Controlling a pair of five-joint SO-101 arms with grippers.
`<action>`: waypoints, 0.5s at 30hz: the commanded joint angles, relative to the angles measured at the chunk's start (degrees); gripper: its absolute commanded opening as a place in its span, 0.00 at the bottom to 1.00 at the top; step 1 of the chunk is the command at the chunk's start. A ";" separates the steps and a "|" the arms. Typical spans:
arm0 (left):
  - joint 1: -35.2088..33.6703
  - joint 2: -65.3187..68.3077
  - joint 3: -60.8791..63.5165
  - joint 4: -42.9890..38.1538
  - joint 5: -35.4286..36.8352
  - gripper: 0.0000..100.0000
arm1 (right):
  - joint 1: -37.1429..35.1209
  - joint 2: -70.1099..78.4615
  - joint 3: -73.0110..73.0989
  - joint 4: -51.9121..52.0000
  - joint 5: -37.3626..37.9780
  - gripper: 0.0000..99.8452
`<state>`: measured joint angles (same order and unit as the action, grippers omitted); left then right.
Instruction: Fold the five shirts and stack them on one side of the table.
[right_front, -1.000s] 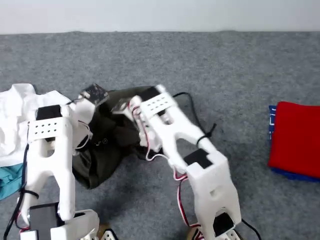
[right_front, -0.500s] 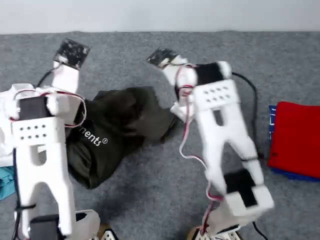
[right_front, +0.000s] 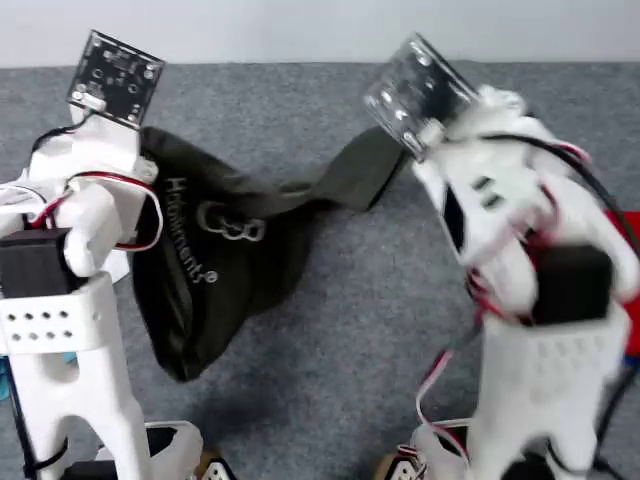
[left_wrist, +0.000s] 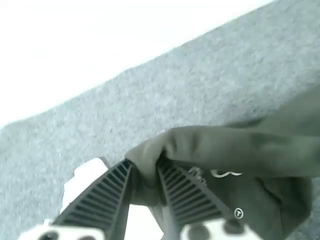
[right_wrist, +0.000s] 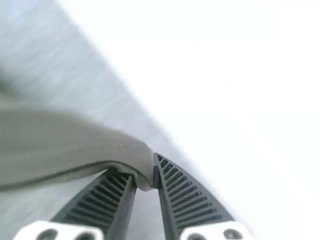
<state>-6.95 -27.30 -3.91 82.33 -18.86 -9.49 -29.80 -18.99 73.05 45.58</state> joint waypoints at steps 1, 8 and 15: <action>2.11 -1.85 -2.33 -0.26 -1.93 0.02 | 1.27 -6.73 -0.53 -9.19 5.19 0.01; 3.34 -1.93 -6.11 -0.35 -2.11 0.02 | 2.95 -12.00 -0.53 -16.66 11.69 0.01; 3.16 -1.93 -15.34 -0.26 -2.20 0.02 | 12.97 -13.58 -0.53 -27.47 12.13 0.01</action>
<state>-3.87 -27.30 -13.76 82.33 -20.53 -0.70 -42.37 -18.99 50.46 57.10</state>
